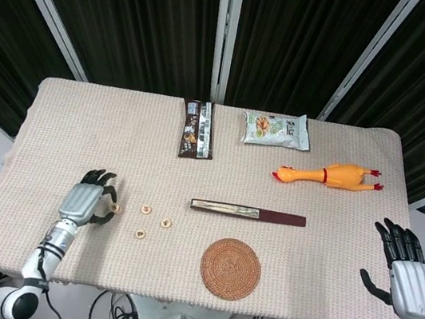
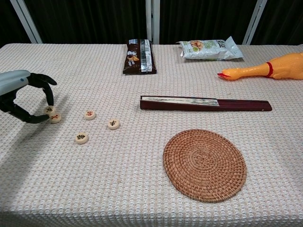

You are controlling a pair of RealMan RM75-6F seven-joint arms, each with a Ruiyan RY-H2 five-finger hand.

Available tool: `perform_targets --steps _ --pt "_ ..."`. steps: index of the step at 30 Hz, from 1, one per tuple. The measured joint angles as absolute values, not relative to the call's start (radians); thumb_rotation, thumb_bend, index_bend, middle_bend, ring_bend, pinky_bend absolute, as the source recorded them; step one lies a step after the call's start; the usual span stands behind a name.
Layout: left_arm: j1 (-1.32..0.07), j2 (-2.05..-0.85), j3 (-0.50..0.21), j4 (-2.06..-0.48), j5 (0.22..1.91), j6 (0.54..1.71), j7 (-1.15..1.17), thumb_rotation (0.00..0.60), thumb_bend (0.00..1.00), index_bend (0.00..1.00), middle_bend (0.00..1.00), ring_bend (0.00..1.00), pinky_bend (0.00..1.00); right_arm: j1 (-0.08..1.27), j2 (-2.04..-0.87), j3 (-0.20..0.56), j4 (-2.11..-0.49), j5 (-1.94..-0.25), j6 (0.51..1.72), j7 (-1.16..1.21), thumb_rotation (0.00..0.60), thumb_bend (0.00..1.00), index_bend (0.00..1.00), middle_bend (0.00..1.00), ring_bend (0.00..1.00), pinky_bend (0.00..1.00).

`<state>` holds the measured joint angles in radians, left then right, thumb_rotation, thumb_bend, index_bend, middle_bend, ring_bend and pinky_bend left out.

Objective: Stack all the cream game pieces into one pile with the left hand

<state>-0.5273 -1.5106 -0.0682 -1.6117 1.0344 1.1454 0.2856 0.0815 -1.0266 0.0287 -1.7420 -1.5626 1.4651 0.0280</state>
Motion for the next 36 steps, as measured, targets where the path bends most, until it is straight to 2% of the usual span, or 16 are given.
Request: perform_targets --steps 12,36 --pt "-0.523 -1.548 -0.085 -1.545 1.019 1.107 0.289 0.6 0.29 0.53 0.11 0.0 0.0 0.087 -1.022 0.035 -1.735 -1.549 1.455 0.043 0.6 0.24 0.0 0.0 0.0 0.0" --pt "-0.505 -1.557 -0.101 -1.53 1.035 1.089 0.283 0.6 0.29 0.5 0.11 0.0 0.0 0.088 -1.023 0.035 -1.74 -1.541 1.448 0.033 0.6 0.24 0.0 0.0 0.0 0.0"
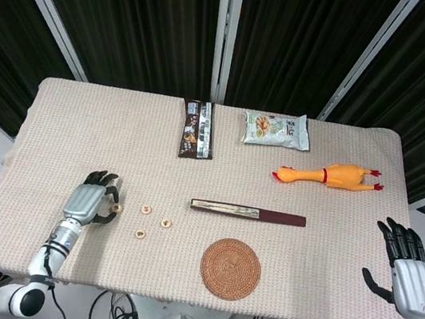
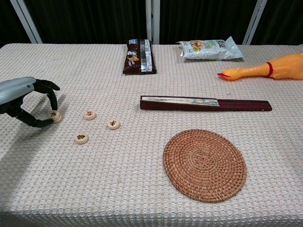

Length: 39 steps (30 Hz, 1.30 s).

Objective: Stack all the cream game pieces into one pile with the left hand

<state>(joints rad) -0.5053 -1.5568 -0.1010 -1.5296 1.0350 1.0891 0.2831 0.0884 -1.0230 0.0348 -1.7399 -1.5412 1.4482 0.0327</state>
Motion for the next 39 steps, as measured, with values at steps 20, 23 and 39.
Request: perform_targets --steps 20,23,39 --pt "-0.496 -1.536 -0.104 -1.566 1.058 1.082 0.274 0.6 0.29 0.34 0.11 0.0 0.0 0.093 -1.024 0.035 -1.745 -1.529 1.435 0.017 0.6 0.24 0.0 0.0 0.0 0.0" --pt "-0.496 -1.53 -0.107 -1.589 1.072 1.092 0.278 0.6 0.29 0.34 0.11 0.0 0.0 0.092 -1.023 0.035 -1.746 -1.53 1.436 0.019 0.6 0.24 0.0 0.0 0.0 0.0" --pt "-0.608 -1.617 -0.171 -1.608 0.97 1.05 0.45 0.6 0.28 0.36 0.11 0.0 0.0 0.081 -1.006 0.035 -1.742 -1.542 1.462 0.065 0.6 0.24 0.0 0.0 0.0 0.0"
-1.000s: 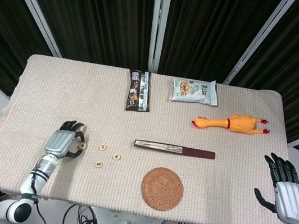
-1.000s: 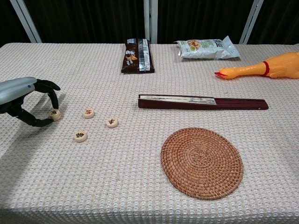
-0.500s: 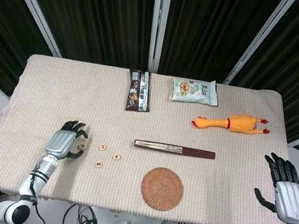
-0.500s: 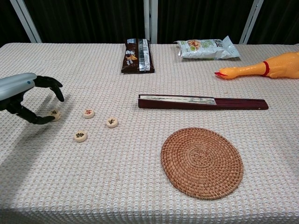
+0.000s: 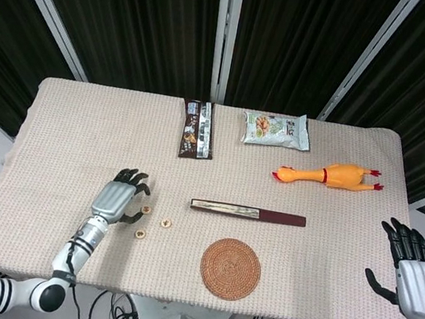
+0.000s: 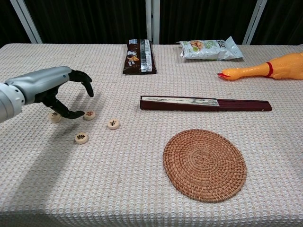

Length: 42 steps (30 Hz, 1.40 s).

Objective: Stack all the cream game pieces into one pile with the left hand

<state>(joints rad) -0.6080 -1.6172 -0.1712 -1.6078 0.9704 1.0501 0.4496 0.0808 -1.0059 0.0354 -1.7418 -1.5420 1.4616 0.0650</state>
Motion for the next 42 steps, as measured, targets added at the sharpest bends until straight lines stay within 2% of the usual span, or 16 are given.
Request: perform_targets --steps 14,24,42 --pt "-0.628 -1.652 -0.163 -1.551 0.925 1.044 0.457 0.6 0.28 0.44 0.12 0.0 0.0 0.081 -0.998 0.038 -1.739 -1.541 1.461 0.085 0.6 0.24 0.0 0.0 0.0 0.0" --pt "-0.631 -1.667 -0.157 -1.526 0.929 1.033 0.428 0.6 0.28 0.44 0.12 0.0 0.0 0.083 -1.0 0.037 -1.742 -1.538 1.453 0.074 0.6 0.24 0.0 0.0 0.0 0.0" --pt "-0.636 -1.673 -0.157 -1.518 0.928 1.03 0.411 0.6 0.28 0.49 0.12 0.0 0.0 0.085 -0.999 0.039 -1.743 -1.53 1.447 0.073 0.6 0.24 0.0 0.0 0.0 0.0"
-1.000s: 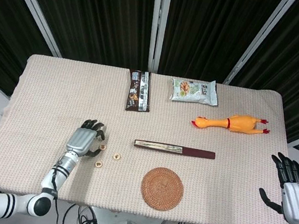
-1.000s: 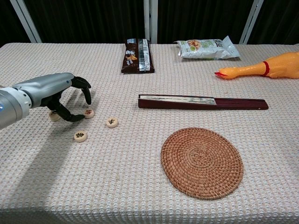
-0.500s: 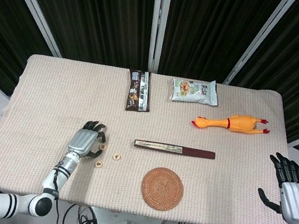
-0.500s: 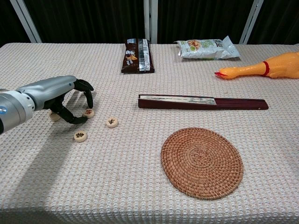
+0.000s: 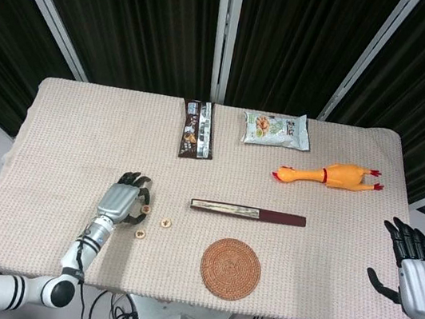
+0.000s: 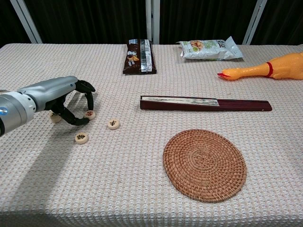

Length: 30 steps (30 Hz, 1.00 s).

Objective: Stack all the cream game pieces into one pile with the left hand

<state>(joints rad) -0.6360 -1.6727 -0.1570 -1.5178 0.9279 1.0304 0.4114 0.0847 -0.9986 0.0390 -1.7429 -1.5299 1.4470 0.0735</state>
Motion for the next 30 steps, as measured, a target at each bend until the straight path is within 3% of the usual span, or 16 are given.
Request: perform_targets --steps 30 --pt "-0.538 -1.519 -0.105 -1.723 0.956 1.184 0.451 0.6 0.29 0.5 0.13 0.0 0.0 0.082 -1.007 0.029 -1.747 -1.547 1.451 0.048 0.6 0.24 0.0 0.0 0.0 0.0"
